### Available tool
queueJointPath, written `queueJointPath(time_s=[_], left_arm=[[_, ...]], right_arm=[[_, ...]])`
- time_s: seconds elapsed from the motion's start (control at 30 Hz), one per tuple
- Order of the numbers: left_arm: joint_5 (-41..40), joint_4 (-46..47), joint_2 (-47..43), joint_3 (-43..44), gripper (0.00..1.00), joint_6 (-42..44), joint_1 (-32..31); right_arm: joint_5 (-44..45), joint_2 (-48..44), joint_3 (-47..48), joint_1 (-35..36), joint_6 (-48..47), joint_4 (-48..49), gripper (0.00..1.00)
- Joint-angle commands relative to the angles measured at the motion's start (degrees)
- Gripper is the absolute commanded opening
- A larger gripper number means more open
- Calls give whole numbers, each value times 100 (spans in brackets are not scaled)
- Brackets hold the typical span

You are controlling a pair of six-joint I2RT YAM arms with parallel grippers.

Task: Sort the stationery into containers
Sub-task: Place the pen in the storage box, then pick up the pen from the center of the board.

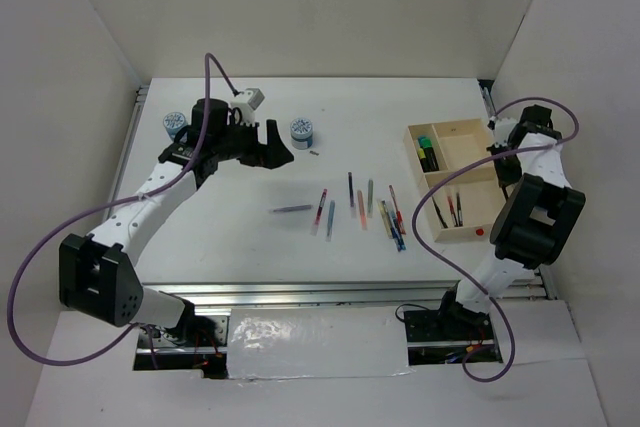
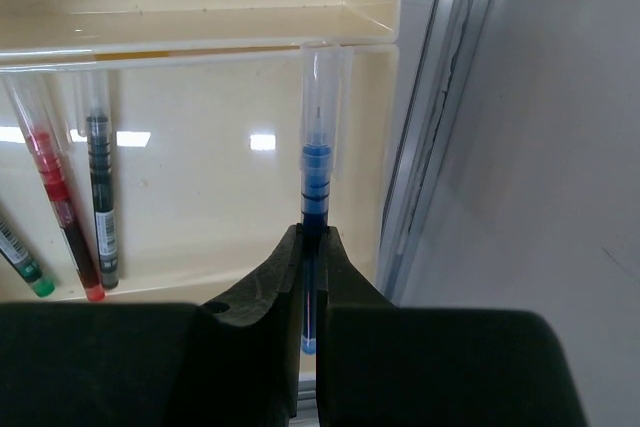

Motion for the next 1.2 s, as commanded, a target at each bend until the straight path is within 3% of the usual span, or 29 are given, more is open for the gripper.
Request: queueJointPath(time_s=[0.0, 0.33, 0.4, 0.53, 0.7, 0.83, 1.07, 1.17], left_arm=[[63, 159, 33, 24, 99, 6, 22], [-77, 176, 76, -38, 99, -3, -48], [-314, 106, 111, -21, 99, 67, -118], [-597, 53, 164, -20, 99, 330, -162], [-430, -17, 322, -82, 99, 1419, -215], [-88, -385, 612, 76, 96, 2507, -250], [-42, -940, 1305, 15, 74, 4223, -460], [-341, -1151, 1630, 32, 70, 4909, -637]], right_arm=[[60, 15, -30, 51, -27, 171, 0], [288, -100, -601, 42, -53, 382, 1], [341, -39, -610, 33, -36, 417, 17], [324, -82, -610, 34, -1, 479, 30], [192, -197, -443, 68, 105, 286, 40], [104, -389, -233, 130, 157, 40, 40], [-668, -1277, 593, 481, 526, -742, 39], [-1195, -1620, 936, 771, 842, -1067, 39]])
